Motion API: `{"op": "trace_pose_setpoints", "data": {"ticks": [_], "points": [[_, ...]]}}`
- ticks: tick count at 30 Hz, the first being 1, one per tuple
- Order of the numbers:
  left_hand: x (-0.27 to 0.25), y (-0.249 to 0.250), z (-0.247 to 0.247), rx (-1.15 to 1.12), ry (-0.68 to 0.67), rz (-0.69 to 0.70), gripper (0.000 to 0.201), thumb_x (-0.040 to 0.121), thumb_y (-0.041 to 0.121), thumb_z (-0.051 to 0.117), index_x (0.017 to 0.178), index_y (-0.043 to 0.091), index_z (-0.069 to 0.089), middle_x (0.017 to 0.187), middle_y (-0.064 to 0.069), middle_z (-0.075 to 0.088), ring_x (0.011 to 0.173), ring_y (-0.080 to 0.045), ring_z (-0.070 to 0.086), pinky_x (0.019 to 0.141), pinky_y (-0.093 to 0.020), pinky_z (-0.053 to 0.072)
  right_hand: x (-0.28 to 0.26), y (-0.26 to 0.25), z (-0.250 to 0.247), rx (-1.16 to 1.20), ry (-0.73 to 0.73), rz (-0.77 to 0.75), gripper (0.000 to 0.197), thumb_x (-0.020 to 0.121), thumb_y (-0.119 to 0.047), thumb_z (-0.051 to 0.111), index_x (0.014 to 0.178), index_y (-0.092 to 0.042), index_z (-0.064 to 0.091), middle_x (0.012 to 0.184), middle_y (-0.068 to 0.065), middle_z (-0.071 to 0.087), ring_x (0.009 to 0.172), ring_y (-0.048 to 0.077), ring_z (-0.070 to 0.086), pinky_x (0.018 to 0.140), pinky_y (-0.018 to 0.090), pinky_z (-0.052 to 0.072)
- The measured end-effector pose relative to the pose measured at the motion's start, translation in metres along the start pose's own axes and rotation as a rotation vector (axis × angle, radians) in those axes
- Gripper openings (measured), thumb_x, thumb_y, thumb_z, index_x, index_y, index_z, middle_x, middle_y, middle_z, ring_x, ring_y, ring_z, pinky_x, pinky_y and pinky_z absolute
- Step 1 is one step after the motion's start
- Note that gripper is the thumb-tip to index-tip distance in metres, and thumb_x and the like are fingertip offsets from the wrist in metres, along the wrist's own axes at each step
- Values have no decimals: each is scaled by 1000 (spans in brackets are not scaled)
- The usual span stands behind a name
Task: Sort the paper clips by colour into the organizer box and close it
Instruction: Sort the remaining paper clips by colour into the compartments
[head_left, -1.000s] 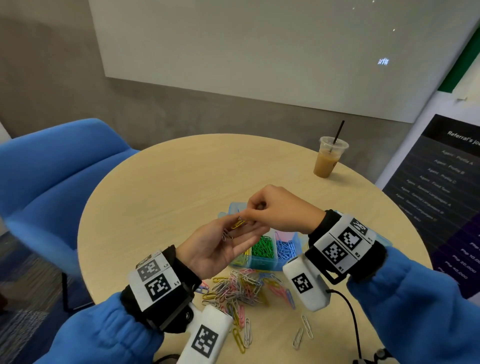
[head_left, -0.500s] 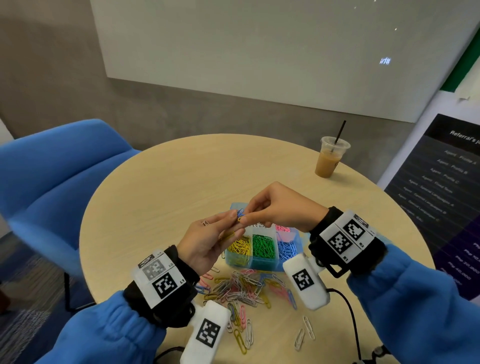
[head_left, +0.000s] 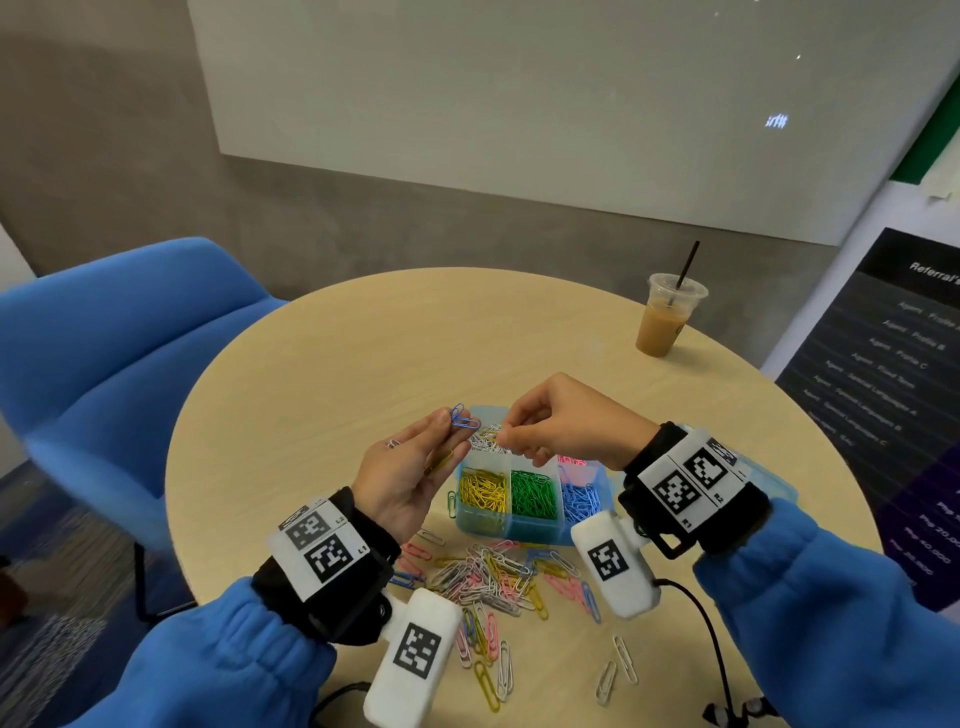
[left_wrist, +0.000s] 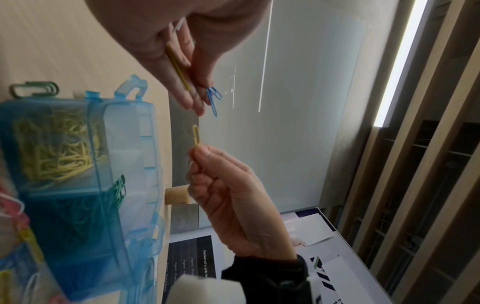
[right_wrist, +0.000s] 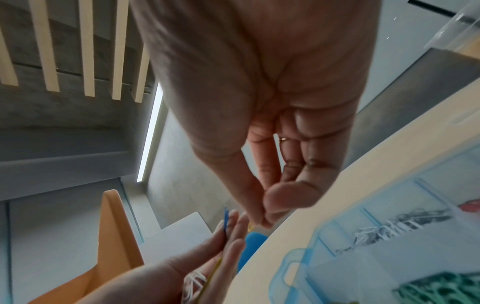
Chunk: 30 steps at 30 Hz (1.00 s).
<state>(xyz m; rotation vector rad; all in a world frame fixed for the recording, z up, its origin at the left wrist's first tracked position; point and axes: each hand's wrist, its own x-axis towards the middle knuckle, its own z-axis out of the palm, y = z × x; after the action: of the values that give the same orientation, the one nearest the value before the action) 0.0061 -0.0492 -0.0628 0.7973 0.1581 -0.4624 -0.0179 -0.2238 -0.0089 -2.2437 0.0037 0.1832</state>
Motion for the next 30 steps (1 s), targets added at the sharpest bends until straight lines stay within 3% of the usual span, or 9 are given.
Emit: {"op": "trace_pose_setpoints", "data": {"ticks": [4,7,9,12,15,21,24,28,30], "points": [[1,2,-1,-25,0,31,24,94,7,57,114,-5,63,88,-13,75,74,-12,74,65,-21,59,1,5,2,-113,-6,30,15,82,-19,76,84,-4,75,70,5,69,62,14,63,60,25,56],[0,1,0,-51,-12,28,27,94,9,56,118,-4,62,105,-17,71,80,-13,74,69,-21,60,-4,-1,9,-264,66,-70,24,76,-35,81,85,-13,77,74,-1,73,68,9,66,69,31,58],[-2,-3,2,-87,-22,39,31,95,10,56,122,-4,59,109,-18,69,85,-15,72,68,-22,60,-7,-8,19,-203,97,-141,26,76,-39,80,82,-14,77,70,-1,71,63,6,62,67,32,56],[-6,-11,8,-174,-38,75,33,95,9,54,126,-5,55,101,-16,69,81,-17,71,64,-23,59,-4,-10,37,-71,123,-167,26,76,-36,80,81,-11,74,65,4,71,57,15,67,64,35,58],[-7,-14,11,-234,-51,70,33,96,9,51,126,-3,54,112,-20,66,76,-18,73,65,-25,60,0,-8,46,-31,138,-176,21,75,-24,79,83,-7,71,67,12,71,59,25,70,64,40,61],[-5,-13,11,-205,-82,-3,17,97,13,49,104,3,61,91,-12,70,75,-17,71,60,-29,60,-5,-11,40,-196,99,-204,15,77,-20,77,74,-8,68,66,11,69,50,14,65,60,26,54],[-4,-14,10,-154,-73,26,30,96,15,52,122,1,57,115,-15,68,84,-12,72,75,-26,59,-6,-6,37,-314,85,-167,19,78,-24,77,69,-10,68,69,13,71,57,15,66,66,26,52],[-2,-14,7,-124,-18,22,40,95,13,55,133,-1,52,123,-12,65,89,-9,71,65,-14,56,-10,1,36,-278,85,-111,16,78,-18,76,76,-6,65,70,11,71,57,19,69,56,16,48],[-1,-15,5,-87,11,13,42,94,12,57,134,-2,52,125,-16,65,86,-10,71,66,-15,57,-13,-2,31,-220,118,-135,18,79,-16,75,87,-9,61,76,8,72,56,20,68,56,19,50]]}}
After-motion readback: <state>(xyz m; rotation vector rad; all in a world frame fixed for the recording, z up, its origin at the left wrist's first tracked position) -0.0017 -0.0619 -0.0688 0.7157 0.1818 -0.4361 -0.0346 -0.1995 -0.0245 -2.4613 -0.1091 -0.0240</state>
